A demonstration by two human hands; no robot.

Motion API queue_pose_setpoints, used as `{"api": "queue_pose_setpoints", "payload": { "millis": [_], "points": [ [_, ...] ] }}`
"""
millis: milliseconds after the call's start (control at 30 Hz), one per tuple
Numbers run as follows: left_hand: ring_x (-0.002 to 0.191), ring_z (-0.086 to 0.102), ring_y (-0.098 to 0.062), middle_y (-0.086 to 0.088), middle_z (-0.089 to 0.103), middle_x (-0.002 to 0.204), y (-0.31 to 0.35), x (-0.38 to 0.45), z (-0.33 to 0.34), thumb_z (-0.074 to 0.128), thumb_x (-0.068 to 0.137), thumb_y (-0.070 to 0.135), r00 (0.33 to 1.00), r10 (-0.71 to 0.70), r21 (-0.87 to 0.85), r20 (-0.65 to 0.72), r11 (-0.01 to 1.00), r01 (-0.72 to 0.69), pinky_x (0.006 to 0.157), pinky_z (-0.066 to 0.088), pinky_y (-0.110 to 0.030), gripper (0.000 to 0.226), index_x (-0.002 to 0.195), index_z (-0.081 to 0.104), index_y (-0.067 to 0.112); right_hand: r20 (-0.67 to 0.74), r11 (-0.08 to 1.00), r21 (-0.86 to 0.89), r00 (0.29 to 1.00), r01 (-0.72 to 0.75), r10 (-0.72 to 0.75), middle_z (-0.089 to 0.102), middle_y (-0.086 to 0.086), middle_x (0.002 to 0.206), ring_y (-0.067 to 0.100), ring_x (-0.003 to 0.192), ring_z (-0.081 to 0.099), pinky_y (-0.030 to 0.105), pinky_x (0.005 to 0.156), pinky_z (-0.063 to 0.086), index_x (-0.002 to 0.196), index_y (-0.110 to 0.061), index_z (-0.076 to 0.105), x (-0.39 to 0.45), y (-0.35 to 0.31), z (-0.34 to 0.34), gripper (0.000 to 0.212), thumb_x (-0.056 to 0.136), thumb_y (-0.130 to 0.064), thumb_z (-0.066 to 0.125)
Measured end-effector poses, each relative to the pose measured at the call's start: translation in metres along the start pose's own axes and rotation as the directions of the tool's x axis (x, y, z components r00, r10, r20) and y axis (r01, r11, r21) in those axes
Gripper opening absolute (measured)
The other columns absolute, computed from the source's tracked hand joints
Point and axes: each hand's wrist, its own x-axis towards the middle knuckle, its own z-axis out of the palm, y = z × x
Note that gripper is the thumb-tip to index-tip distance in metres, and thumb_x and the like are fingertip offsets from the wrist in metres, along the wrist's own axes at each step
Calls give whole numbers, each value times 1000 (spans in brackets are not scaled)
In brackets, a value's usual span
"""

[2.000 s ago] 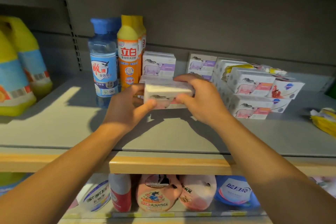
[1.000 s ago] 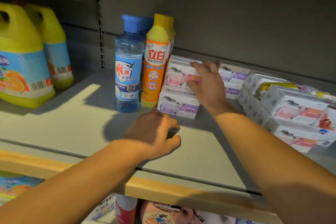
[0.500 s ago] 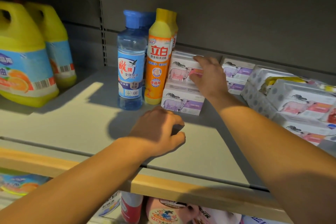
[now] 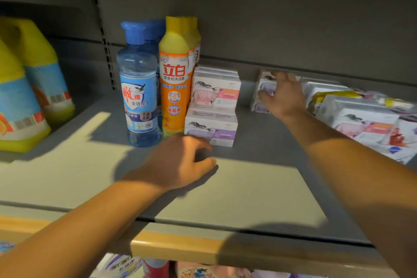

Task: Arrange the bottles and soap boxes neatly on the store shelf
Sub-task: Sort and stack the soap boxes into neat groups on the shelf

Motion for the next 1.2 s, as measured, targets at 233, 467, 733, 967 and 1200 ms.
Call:
{"api": "queue_pose_setpoints", "payload": {
  "millis": [233,467,733,967,1200],
  "points": [
    [76,60,-12,7,69,81,-6,6,9,60,79,40,996,31,-34,-78,999,-34,68,49,-31,24,83,70,18,111,938,-341,993,63,-27,39,13,149,40,134,38,49,107,34,144,-25,37,44,13,9,68,85,-42,66],
    [73,60,-9,8,71,79,-8,8,10,60,74,38,988,-51,-94,-147,995,37,70,48,-27,25,86,74,21,89,891,-452,996,45,-6,34,15,143,42,131,30,51,105,34,140,-17,42,61,16,10,62,85,-27,69],
    [72,61,-9,8,71,77,-9,8,11,60,73,37,985,-57,-124,-160,992,37,68,46,-25,24,83,74,20,-4,934,-348,996,82,-89,64,14,119,40,119,53,51,109,32,127,-25,49,38,9,1,48,85,-27,72],
    [72,63,-9,7,72,76,-7,6,9,66,78,32,979,-81,-190,-188,981,45,67,46,-19,16,85,73,20,-66,958,-175,968,229,-244,67,6,122,30,114,56,37,101,31,130,-25,59,-15,-23,-45,47,84,-30,67],
    [94,61,5,18,68,103,2,-2,-6,59,82,42,960,-83,-416,-267,909,-37,76,42,-5,37,106,71,17,39,948,12,947,317,-318,66,2,128,29,118,56,32,105,30,130,-24,63,-105,-67,-78,49,82,-32,73]
  ]
}}
